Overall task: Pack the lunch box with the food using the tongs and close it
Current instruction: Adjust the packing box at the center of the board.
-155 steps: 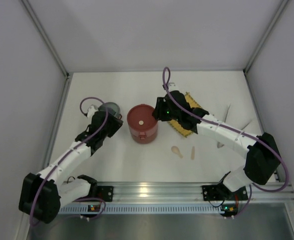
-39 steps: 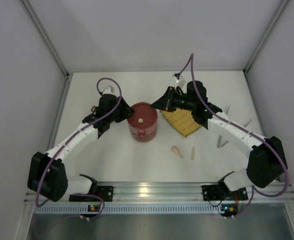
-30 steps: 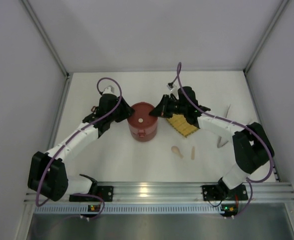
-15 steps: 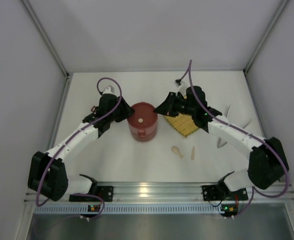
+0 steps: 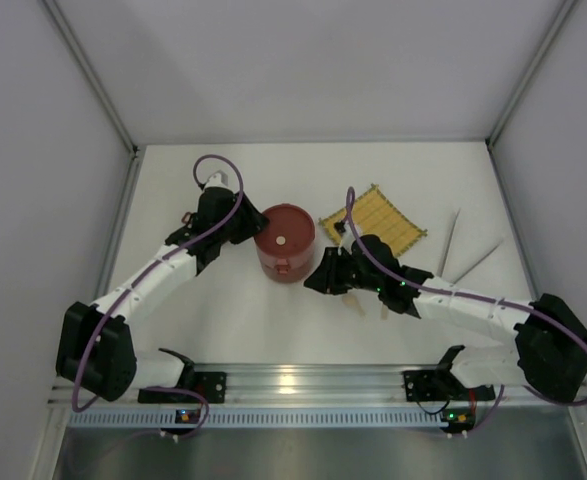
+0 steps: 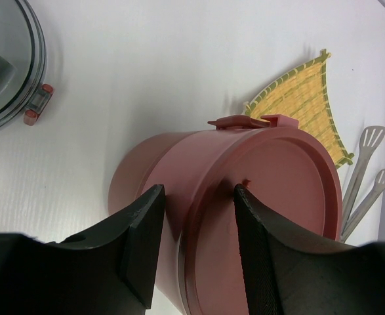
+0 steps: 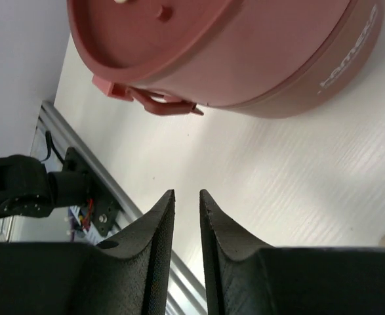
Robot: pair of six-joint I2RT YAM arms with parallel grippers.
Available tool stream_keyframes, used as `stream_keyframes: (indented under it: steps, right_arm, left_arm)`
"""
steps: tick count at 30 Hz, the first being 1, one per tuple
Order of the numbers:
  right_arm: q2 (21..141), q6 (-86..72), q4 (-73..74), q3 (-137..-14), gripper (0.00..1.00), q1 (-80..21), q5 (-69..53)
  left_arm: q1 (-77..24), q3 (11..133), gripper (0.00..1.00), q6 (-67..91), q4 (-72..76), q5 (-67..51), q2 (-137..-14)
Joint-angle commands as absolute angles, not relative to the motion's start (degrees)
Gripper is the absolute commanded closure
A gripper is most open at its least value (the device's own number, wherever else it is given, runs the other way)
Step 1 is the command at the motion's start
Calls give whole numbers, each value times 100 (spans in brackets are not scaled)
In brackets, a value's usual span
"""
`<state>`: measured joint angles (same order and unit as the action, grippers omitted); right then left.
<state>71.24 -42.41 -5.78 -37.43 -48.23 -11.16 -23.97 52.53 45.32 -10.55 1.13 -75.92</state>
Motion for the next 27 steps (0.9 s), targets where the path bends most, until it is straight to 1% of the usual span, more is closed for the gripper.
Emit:
stream_keyframes:
  steps: [1, 12, 13, 15, 19, 27]
  right_arm:
    - [7049, -4070, -1318, -3911, 79, -4948, -388]
    - [7646, -4175, -2196, -3955, 81, -4975, -123]
    - [7673, -4184, -2267, -3946, 81, -4975, -97]
    - [7725, -4175, -2390, -3946, 81, -4975, -35]
    - [7796, -4114, -2373, -4043, 80, -4975, 175]
    - [8016, -3806, -1969, -4570, 80, -4896, 299]
  left_arm:
    - [-2399, 5159, 50, 4386, -1801, 264, -7831]
    - [-2399, 5045, 51, 4473, -1723, 272, -7840]
    - [-2399, 5010, 51, 4500, -1705, 290, -7762]
    - [-2399, 4870, 56, 4587, -1653, 360, -7691]
    - [-2399, 4615, 59, 4702, -1582, 387, -7489]
    - [-2399, 4377, 60, 4772, -1617, 378, -7216]
